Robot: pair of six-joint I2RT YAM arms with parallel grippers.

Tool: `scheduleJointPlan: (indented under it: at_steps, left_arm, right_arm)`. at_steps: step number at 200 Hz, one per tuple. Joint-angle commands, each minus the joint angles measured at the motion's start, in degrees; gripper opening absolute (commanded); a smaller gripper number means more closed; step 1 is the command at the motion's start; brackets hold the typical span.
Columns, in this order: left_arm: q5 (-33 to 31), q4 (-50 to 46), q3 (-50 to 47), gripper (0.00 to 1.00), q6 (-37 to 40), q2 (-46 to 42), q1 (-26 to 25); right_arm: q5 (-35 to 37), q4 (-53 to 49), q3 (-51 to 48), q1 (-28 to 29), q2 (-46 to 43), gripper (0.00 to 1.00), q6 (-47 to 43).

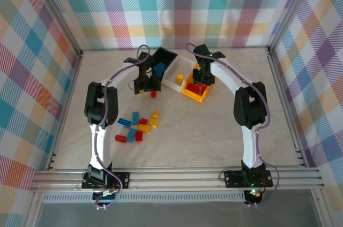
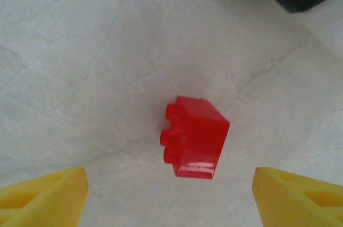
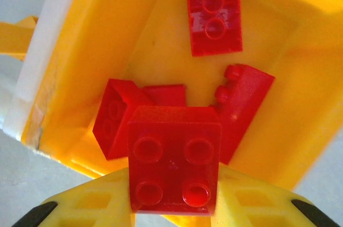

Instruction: Sort the legos into containers by color

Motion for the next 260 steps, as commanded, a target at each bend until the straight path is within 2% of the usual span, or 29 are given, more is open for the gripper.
scheduleJointPlan:
  at_steps: [1,47,100,139,162,173,185,236,260]
  left_arm:
    - [-0.1,-2.1,4.2,0.78,2.9,2.7,-0.6]
    - [-1.0,-1.9,6.3,0.73,4.4,5.9,-1.6]
    - [-1.8,-1.7,7.9,0.68,5.2,7.9,-1.5]
    - [-2.5,-0.9,7.7,0.57,5.1,8.8,-1.5]
    - [-2.5,-0.5,7.6,0.45,5.1,9.0,-1.5]
    - [-2.9,-0.5,7.3,0.45,5.0,9.0,-1.5]
    - [-3.2,-0.3,6.8,0.43,5.1,8.9,-1.5]
    - [-2.6,0.5,6.3,0.22,4.2,8.7,-1.5]
    - [-2.6,-1.0,6.3,0.18,3.4,6.6,-1.6]
  right_arm:
    - [-1.7,-1.8,3.7,-0.2,2.0,0.35,0.8]
    - [-1.9,-4.9,8.1,-0.2,3.6,0.47,0.6]
    - [-1.5,-6.9,8.0,-0.2,-1.6,0.49,1.0]
    - [-3.2,-4.9,0.4,-0.1,-10.6,0.5,4.1]
    - [-3.7,-4.4,-3.8,-0.1,-14.8,0.5,5.3]
    - [-3.6,-4.3,-5.5,-0.1,-16.6,0.5,5.6]
    - [-3.5,-4.3,-6.6,-0.1,-18.2,0.5,5.7]
    - [-4.2,-4.0,-9.5,0.0,-22.1,0.5,7.3]
    - [-4.7,-3.4,-11.3,0.4,-23.5,0.5,7.9]
